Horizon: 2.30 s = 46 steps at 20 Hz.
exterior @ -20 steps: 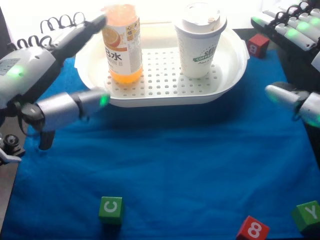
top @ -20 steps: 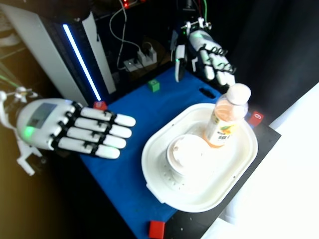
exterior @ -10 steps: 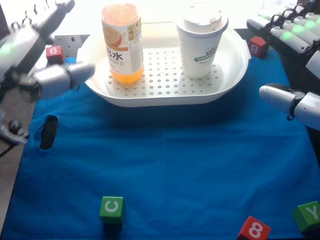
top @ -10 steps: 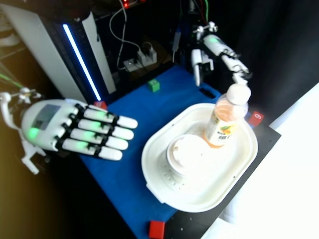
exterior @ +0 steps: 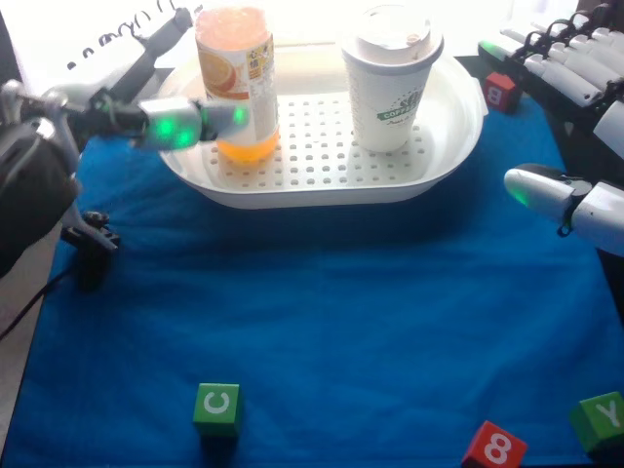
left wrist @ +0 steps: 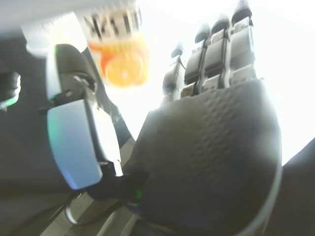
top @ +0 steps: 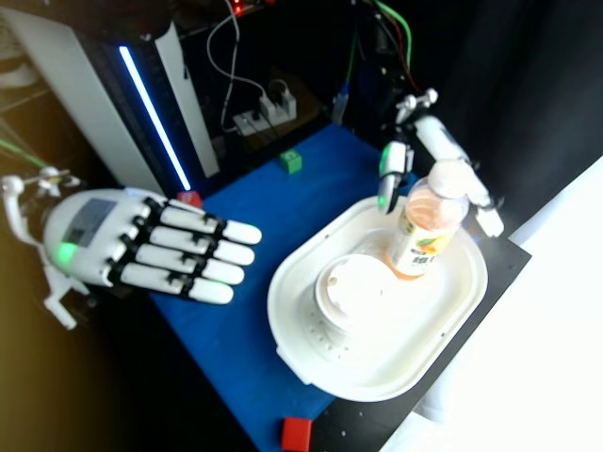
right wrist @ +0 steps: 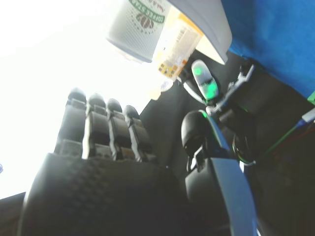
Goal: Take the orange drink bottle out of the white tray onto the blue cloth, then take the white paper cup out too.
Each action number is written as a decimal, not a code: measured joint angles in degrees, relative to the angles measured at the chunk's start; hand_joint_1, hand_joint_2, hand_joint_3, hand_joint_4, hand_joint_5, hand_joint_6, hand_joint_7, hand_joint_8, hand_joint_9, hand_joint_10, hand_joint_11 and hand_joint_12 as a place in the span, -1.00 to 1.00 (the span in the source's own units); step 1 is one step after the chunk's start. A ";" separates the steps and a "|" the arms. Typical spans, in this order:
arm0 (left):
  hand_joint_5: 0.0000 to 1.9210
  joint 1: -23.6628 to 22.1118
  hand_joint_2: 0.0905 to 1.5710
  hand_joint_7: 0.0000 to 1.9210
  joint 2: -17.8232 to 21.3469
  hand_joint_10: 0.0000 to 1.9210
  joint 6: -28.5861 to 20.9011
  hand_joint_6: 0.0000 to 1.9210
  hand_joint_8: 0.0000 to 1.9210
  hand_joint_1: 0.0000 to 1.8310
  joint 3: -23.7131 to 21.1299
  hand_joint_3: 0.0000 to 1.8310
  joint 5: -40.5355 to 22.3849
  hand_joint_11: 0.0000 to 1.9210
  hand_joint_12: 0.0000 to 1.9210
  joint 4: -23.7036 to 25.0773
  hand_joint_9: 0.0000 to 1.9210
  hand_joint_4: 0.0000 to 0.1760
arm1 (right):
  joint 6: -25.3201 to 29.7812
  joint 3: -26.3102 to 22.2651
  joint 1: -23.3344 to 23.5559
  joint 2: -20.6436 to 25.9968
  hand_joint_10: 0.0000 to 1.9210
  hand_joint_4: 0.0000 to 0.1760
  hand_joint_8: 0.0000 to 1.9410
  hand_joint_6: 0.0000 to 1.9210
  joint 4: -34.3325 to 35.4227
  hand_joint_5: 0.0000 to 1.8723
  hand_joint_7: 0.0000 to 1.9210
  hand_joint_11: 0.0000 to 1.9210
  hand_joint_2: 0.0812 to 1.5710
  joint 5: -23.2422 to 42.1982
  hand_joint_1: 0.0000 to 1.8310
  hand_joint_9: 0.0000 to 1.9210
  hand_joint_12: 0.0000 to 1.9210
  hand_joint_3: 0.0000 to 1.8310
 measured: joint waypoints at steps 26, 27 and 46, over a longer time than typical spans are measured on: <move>-0.46 3.02 0.66 -0.25 8.63 0.64 -15.63 0.63 0.60 0.20 -12.72 -1.00 -25.00 -0.18 0.87 19.89 -0.21 -1.00 | 0.04 -0.02 -0.76 -0.61 -1.00 -1.00 -1.00 -1.00 0.66 -1.00 -1.00 -1.00 0.71 0.02 -0.41 -1.00 -0.11 -1.00; -0.43 4.11 0.65 -0.24 9.88 0.62 -15.58 0.60 0.59 0.20 -14.38 -1.00 -26.58 -0.18 0.86 20.50 -0.21 -1.00 | 0.07 -0.09 -0.76 -0.83 -1.00 -1.00 -1.00 -1.00 0.63 -1.00 -1.00 -1.00 0.71 0.02 -0.38 -1.00 -0.20 -1.00; -0.97 20.87 0.41 -0.99 13.92 -0.98 -18.71 -0.99 -1.00 -0.56 -25.11 -1.00 -24.52 -1.00 -0.91 20.00 -1.00 0.37 | 0.22 -0.07 -0.76 -1.14 -1.00 -1.00 -1.00 -1.00 1.40 -1.00 -1.00 -1.00 0.75 0.00 -0.44 -1.00 -0.99 -1.00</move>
